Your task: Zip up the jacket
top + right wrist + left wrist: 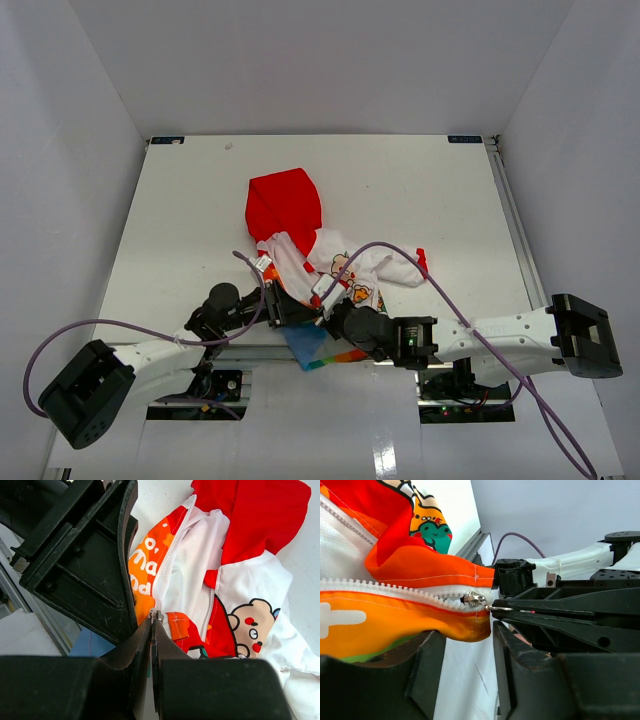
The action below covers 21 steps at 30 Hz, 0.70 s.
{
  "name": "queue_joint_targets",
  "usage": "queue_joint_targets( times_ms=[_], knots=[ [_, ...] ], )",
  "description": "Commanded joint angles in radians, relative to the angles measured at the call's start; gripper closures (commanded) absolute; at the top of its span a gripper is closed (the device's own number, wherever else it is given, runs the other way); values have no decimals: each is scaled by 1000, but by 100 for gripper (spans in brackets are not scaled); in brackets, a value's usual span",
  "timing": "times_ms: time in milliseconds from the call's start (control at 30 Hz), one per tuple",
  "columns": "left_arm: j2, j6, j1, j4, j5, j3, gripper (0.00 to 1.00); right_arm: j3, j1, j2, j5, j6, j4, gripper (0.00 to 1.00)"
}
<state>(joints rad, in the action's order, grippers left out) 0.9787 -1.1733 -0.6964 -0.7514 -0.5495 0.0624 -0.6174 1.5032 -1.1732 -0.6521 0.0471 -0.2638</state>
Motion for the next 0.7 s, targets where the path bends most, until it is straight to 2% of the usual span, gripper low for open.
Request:
queue_joint_targets(
  times_ms=[0,67,133,367,533,667],
  knots=[
    [15,-25,-8,-86,22,10,73,-24,14,4,0,30,-63,92],
    [21,-32,-8,-107,15,4,90,-27,16,7,2,30,-51,92],
    [16,-31,-8,-106,10,4,99,-36,15,9,-5,28,-14,92],
    [-71,37,-6,46,-29,7,100,-95,15,54,-33,-87,202,92],
    [-104,118,-8,157,-62,44,100,-156,14,61,-50,-199,284,92],
    [-91,150,-7,186,-93,53,100,-214,14,15,-25,-260,314,92]
  ],
)
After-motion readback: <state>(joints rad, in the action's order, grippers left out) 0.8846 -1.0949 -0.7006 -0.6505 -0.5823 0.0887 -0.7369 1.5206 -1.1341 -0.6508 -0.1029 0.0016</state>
